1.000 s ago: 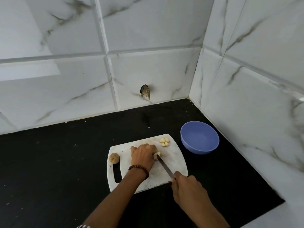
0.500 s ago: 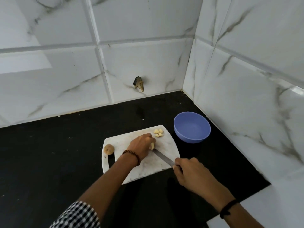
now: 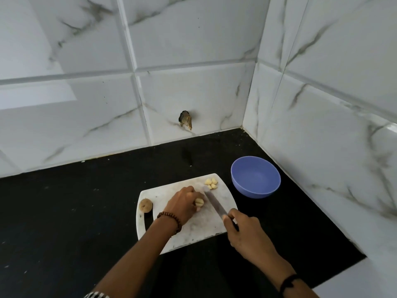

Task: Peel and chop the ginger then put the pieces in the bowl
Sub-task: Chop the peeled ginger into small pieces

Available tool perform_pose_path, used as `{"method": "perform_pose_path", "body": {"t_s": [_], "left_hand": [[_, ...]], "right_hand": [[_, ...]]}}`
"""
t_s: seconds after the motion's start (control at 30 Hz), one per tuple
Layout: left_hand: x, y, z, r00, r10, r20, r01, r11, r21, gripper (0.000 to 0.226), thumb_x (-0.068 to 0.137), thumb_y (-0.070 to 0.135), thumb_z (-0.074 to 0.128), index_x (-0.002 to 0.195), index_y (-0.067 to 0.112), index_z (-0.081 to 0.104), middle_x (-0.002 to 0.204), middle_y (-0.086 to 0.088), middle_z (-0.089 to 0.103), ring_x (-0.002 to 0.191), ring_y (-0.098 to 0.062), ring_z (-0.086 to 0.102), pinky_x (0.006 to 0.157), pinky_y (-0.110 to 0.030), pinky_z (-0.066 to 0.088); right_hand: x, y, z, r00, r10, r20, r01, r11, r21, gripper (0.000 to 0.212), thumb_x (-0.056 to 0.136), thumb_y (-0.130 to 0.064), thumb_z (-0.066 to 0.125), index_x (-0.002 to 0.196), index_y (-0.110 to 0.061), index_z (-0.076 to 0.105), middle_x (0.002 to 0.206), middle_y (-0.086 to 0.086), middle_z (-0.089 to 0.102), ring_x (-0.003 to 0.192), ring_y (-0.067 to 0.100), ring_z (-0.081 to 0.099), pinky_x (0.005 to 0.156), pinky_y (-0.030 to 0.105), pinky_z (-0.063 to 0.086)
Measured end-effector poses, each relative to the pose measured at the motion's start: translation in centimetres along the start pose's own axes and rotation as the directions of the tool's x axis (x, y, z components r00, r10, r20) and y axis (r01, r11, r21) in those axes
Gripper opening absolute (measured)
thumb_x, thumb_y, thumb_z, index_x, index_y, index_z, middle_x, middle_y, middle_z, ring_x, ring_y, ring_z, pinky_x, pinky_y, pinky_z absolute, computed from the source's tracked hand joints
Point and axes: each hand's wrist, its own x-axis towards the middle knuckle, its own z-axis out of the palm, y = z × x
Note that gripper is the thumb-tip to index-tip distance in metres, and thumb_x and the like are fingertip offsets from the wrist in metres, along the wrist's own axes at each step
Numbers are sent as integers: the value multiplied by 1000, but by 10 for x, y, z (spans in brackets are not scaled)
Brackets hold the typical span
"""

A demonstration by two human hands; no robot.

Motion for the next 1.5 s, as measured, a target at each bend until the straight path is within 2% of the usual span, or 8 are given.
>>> {"method": "perform_pose_path", "body": {"t_s": [0.2,0.3,0.5,0.6,0.73,0.9,1.13,1.5], "left_hand": [[1,4,2,989,-127,-76,126,992,-14,30,86,25,65,115,27,58,109,2,61,100,-16,56,88,-33,50],[1,5,4,971,-205,-122,198,978,-63,24,86,25,64,109,24,57,102,1,65,94,-17,59,80,-34,52],[-3,7,4,961,-223,-162,222,975,-28,15,88,26,64,102,21,65,93,0,68,89,-17,61,80,-32,52],[-4,9,4,962,-236,-137,233,972,-34,15,87,26,65,101,22,68,92,1,69,90,-17,61,84,-34,52],[-7,11,4,959,-262,-112,258,965,-45,17,87,25,66,104,23,69,94,2,69,94,-16,61,89,-34,52],[-8,17,5,945,-280,-171,281,959,-19,21,90,23,62,109,20,68,98,-3,67,94,-20,59,89,-34,49],[-6,23,8,914,-355,-196,358,934,-22,15,88,20,63,101,21,71,97,-3,65,91,-21,58,87,-33,48],[0,30,9,884,-424,-198,439,898,39,11,88,19,61,93,18,70,94,-2,66,90,-21,60,84,-33,49]], "right_hand": [[16,-13,17,999,25,-29,-23,997,71,26,102,-44,40,96,-23,54,87,3,62,75,14,66,68,31,58],[19,-15,24,999,31,-20,-29,995,91,25,103,-42,41,96,-22,54,86,4,63,73,12,65,68,31,57],[23,-16,37,999,53,5,-53,994,93,24,102,-44,38,97,-25,51,90,6,63,82,18,63,68,32,55],[24,-18,40,998,65,10,-66,995,71,23,103,-43,37,102,-25,51,93,5,61,74,13,60,60,25,50],[25,-19,40,998,62,33,-63,997,36,23,103,-43,37,105,-24,50,99,8,60,73,15,60,57,26,49],[27,-17,39,1000,-5,9,5,998,-70,24,103,-42,36,105,-23,51,95,6,60,81,18,64,73,38,59],[27,-13,45,991,-127,-40,117,976,-186,26,105,-36,36,119,-19,50,90,-2,57,76,11,55,65,22,44],[33,-15,43,984,-170,-43,154,955,-253,24,104,-35,41,116,-18,53,100,3,65,89,15,65,78,29,55]]}}
